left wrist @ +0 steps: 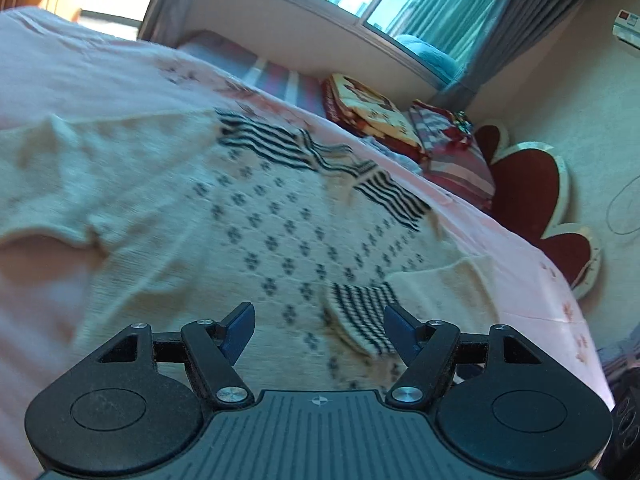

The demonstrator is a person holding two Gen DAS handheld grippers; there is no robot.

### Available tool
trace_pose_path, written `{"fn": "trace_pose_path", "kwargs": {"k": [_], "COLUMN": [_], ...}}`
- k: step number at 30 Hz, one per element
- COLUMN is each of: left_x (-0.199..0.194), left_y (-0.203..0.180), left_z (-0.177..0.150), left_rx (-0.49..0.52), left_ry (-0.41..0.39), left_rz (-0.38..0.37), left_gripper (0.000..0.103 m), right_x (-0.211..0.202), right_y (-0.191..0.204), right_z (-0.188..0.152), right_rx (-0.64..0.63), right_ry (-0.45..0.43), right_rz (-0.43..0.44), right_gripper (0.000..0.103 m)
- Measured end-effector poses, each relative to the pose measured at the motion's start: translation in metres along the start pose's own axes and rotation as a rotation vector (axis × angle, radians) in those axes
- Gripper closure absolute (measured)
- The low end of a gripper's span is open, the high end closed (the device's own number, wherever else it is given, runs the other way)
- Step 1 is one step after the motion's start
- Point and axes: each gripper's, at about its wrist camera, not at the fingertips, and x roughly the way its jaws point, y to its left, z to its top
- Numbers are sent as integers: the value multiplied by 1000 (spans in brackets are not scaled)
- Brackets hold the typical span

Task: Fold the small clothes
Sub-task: 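Carry the cuff across the sweater body with the right tool while the left tool grasps the other cuff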

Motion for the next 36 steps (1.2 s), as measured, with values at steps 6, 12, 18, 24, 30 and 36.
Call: {"fn": "trace_pose_path", "kwargs": {"k": [6,12,18,24,30,36], "left_x": [61,52,8,0,7,16], "left_y": [-23,-28,15,52,61,53], "left_z": [-2,6,19,8,3,3], "left_rx": [7,62,34,-11,-24,-12], "left_ry": [143,50,-12,9,32,45], "left_rz": [-29,-22,41,91,87,82], "left_gripper": [88,100,100,100,100,100], "right_x": [-24,-33,-28,-9,16,26], "right_y": [-20,-38,-72,-111,-151,-158], "right_z": [-7,-11,-14,-13,-25,-20], "right_rx": [91,204,494,793,1038,996], "right_ry": [-19,-28,-45,-112,-117,-134], "right_rz": [-31,-34,28,104,75,37], "right_gripper": [57,56,51,48,48,75]}}
